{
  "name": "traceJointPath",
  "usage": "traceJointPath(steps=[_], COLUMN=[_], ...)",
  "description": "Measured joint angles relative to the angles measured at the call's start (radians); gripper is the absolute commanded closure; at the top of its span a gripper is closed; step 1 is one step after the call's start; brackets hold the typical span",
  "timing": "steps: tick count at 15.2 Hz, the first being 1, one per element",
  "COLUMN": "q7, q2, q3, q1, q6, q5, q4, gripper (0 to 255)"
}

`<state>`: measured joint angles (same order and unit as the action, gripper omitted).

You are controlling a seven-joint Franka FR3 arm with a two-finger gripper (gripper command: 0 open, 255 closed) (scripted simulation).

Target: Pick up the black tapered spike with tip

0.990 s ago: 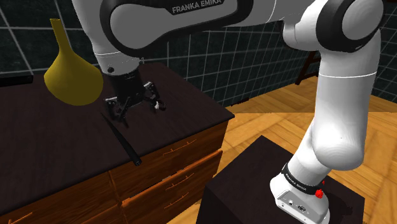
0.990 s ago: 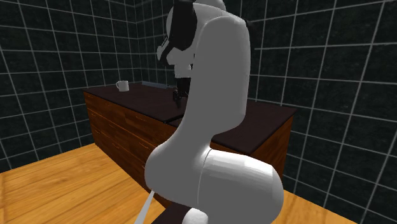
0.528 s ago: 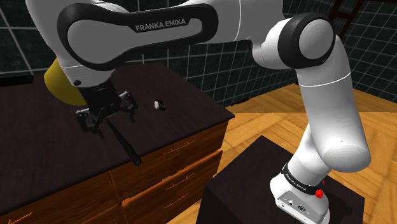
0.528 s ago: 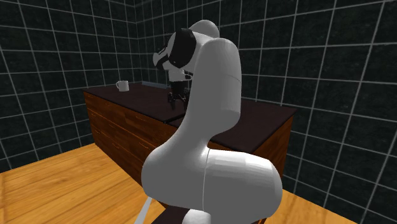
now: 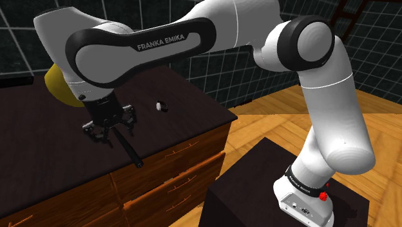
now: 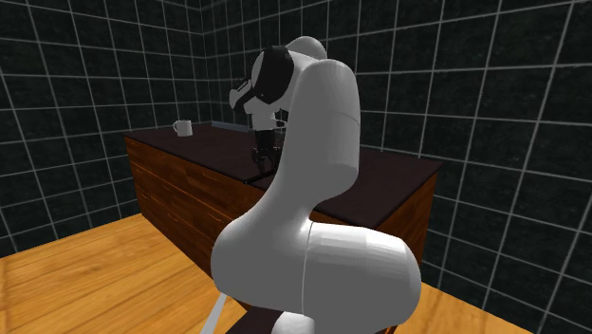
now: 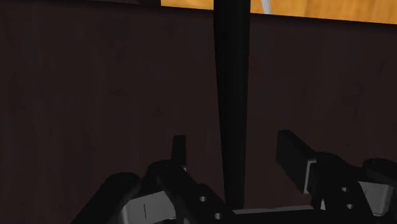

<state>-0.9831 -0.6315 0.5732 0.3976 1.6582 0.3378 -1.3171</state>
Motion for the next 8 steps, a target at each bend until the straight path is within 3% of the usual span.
traceJointPath(steps=[8], q7=[0.002], q2=[-0.001], q3=[0.001], q1=[0.002], q6=[-0.005], q5=[0.000], q4=[0.007], gripper=[255])
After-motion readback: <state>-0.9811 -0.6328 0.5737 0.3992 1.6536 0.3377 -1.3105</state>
